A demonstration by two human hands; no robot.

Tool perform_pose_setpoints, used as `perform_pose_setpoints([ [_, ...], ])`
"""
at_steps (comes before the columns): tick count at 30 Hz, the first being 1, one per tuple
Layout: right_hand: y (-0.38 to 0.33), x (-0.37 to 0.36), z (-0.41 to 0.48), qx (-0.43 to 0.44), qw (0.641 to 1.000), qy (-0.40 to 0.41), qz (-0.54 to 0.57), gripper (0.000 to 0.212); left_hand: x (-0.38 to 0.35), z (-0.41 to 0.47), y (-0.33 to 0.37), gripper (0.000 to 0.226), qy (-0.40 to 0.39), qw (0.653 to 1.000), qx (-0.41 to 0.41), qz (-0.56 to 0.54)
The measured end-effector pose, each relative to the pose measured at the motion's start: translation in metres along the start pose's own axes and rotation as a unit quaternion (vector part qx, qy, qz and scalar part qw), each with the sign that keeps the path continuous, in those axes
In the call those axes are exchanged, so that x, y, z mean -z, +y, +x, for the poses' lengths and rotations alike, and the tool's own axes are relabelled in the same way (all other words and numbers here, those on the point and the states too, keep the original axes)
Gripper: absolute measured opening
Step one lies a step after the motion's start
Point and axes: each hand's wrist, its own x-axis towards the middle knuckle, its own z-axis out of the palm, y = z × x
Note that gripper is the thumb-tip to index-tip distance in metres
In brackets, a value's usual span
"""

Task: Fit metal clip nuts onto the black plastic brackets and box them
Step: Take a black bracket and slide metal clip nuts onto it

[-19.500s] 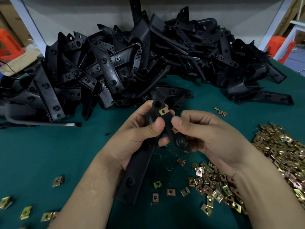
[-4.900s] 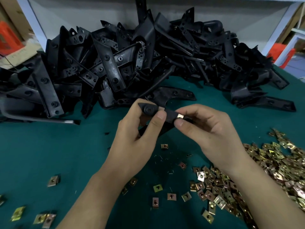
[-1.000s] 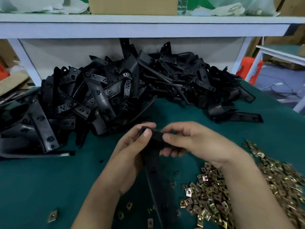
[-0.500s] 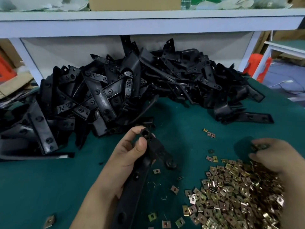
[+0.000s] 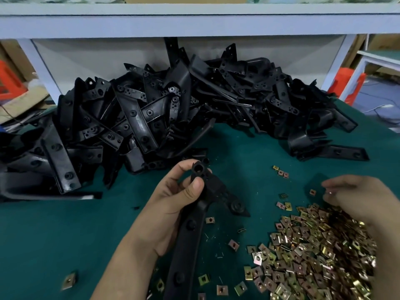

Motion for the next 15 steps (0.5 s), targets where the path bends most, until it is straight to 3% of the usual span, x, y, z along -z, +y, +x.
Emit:
perform_pose_setpoints([
  [6, -0.011, -0.004, -0.011, 0.061, 0.990, -0.052, 0.118, 0.021, -0.002, 0.000, 0.001, 0.038, 0.014, 1.000, 0.010, 0.003],
  [10, -0.023, -0.012, -0.018, 0.079, 0.971, -0.133, 0.183, 0.023, -0.004, -0.001, 0.000, 0.032, 0.036, 0.999, 0.017, -0.001],
  [15, -0.022, -0.020, -0.018, 0.113, 0.986, -0.119, 0.029, 0.023, -0.007, -0.002, 0.000, 0.029, 0.025, 1.000, 0.013, -0.002],
])
